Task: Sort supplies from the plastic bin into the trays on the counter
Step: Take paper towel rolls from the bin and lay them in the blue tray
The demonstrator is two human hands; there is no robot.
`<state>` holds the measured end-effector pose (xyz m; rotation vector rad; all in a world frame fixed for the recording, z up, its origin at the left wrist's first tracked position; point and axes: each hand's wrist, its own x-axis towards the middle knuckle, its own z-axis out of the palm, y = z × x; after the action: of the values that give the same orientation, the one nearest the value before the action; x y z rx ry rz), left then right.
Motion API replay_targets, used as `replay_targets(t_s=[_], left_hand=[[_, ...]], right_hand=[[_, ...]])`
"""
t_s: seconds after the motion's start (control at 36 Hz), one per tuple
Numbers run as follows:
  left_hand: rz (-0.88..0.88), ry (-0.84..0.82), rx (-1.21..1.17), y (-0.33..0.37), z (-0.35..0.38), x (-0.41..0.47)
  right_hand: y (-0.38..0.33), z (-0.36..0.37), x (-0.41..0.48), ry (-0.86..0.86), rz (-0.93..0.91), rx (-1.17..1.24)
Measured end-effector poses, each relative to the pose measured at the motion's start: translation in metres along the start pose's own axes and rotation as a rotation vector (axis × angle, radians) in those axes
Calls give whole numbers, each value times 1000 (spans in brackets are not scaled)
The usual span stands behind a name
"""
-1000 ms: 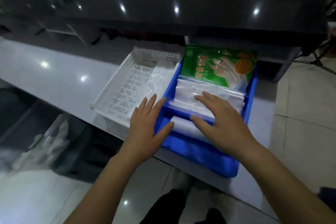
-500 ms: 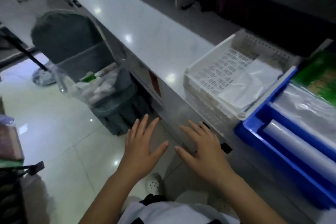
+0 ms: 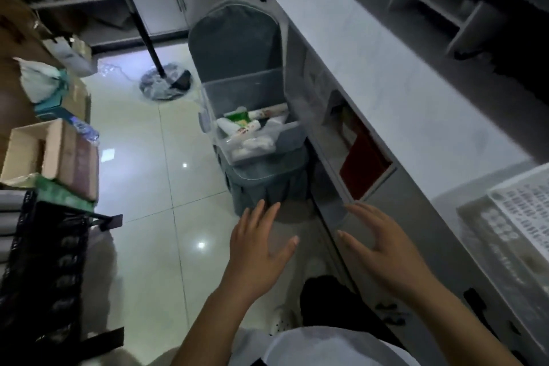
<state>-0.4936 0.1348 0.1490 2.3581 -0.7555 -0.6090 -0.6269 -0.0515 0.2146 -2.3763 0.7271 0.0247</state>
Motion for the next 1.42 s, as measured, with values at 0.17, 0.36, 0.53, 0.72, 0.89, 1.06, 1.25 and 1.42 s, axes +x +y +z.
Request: replay_targets(t_s=[0.17, 0.36, 0.53, 0.72, 0.89, 1.06, 1.25, 1.42], left_hand=[[-133, -38, -41, -34, -30, 35], [-257, -3, -42, -59, -87, 124], [-304, -53, 32, -69, -141, 212], [-335, -114, 169, -90, -179, 339], [-261, -243, 149, -113, -175, 416], [-261, -566, 242, -151, -153, 501], [-276, -722, 76, -185, -122, 592], [-341, -743, 24, -223, -76, 647]], right_hand=[[-24, 17, 81, -93, -28, 29], [-53, 35, 222, -161, -88, 98], [-62, 33, 347, -228, -89, 88], [-70, 41, 456, -301, -33, 157], [-94, 54, 517, -416, -37, 104], [-96, 76, 546, -429, 96, 170], [-79, 99, 550, -366, 460, 300], [-66, 148, 554, -209, 638, 312]])
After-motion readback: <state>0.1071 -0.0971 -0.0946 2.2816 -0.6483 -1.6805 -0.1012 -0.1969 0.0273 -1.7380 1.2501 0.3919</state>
